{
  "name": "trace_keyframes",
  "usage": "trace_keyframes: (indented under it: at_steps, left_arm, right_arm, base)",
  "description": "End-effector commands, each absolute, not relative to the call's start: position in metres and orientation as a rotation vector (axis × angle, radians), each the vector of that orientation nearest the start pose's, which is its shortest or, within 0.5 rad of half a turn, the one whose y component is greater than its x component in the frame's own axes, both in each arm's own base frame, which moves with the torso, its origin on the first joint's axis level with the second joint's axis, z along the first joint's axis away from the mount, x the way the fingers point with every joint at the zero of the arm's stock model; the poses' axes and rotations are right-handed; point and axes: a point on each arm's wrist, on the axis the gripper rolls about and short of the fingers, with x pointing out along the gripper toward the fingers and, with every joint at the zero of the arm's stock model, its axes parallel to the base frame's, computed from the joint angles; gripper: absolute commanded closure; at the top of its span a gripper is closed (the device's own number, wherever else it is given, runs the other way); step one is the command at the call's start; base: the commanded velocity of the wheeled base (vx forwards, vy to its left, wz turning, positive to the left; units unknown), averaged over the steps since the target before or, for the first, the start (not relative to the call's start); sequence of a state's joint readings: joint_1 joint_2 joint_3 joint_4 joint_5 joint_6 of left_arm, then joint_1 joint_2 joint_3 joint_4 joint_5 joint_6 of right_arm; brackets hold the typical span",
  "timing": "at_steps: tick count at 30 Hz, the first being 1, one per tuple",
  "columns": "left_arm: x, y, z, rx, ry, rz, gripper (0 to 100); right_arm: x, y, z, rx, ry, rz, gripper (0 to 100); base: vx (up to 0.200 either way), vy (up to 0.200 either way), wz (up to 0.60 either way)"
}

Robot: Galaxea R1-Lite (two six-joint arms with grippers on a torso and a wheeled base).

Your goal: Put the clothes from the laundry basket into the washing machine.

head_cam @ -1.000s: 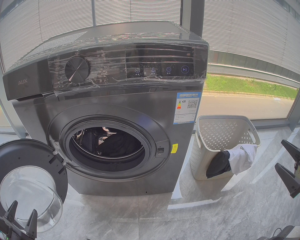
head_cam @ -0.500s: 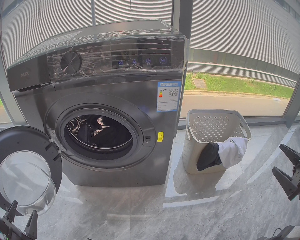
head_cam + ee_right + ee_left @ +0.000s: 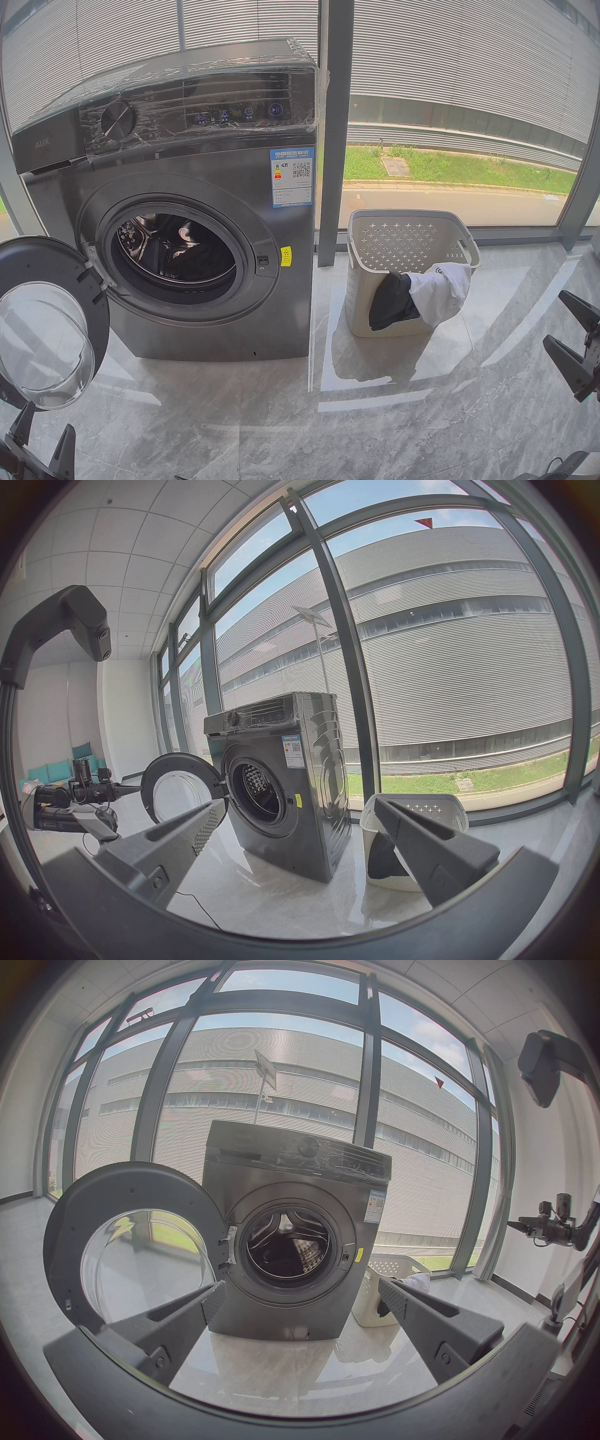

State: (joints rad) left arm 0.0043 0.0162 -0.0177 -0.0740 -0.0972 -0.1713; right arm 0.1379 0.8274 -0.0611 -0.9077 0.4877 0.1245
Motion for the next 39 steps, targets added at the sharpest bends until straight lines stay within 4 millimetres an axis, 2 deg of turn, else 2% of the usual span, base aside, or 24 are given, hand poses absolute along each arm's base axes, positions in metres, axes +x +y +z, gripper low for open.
trace_keyframes:
  at_steps: [1, 6, 12, 27, 39]
  left_arm:
    - [-0.0233, -0.0023, 0.0834, -0.165, -0.067, -0.1, 0]
    - [-0.0233, -0.0024, 0.0833, -0.16, -0.065, -0.104, 0]
    - [-0.0232, -0.0024, 0.083, -0.16, -0.065, -0.104, 0]
    - [-0.0232, -0.0024, 0.0832, -0.158, -0.067, -0.102, 0]
    - [-0.0232, -0.0024, 0.0833, -0.158, -0.068, -0.104, 0]
  right_arm:
    - [0.0728, 0.0208, 0.1679, 0.096, -0.098, 0.632, 0]
    - [0.0724, 0.0207, 0.167, 0.096, -0.094, 0.634, 0]
    - [0.0716, 0.0206, 0.167, 0.096, -0.099, 0.632, 0]
    - [0.0724, 0.0207, 0.1671, 0.096, -0.096, 0.634, 0]
    - [0.0725, 0.0208, 0.1666, 0.096, -0.093, 0.635, 0]
  base:
    - [0.0, 0.0, 0.0]
    - [0.0, 0.0, 0.0]
    - [0.0, -0.2, 0.0]
    - [0.0, 0.0, 0.0]
    - [0.0, -0.2, 0.0]
